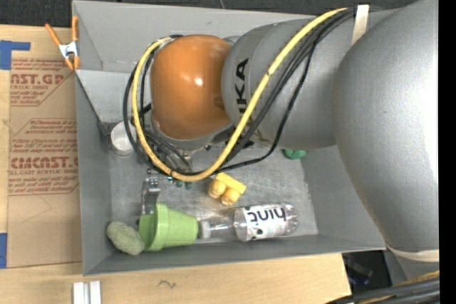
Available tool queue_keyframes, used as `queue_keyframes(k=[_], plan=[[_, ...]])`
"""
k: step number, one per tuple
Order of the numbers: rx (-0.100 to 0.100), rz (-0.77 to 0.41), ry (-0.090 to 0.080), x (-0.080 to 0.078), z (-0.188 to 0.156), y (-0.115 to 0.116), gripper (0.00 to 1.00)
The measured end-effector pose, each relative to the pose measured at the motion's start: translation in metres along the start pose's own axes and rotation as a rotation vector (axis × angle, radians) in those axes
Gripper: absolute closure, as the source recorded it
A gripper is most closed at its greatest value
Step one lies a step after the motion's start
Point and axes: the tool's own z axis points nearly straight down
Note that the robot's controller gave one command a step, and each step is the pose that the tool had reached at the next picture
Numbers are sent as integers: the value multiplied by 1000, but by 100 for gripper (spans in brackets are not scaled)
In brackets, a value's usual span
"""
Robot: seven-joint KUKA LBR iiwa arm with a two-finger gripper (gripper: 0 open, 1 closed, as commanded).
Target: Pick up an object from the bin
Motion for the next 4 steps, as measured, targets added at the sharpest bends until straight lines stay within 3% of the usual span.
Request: queue_keyframes(k=[1, 2, 3, 4], plan=[[-2, 3, -7, -2, -4, -1, 0], [-4, -136, -16, 9, 28, -12, 0], [0, -379, -5, 37, 55, -55, 0], [1, -509, -7, 35, 46, -19, 0]])
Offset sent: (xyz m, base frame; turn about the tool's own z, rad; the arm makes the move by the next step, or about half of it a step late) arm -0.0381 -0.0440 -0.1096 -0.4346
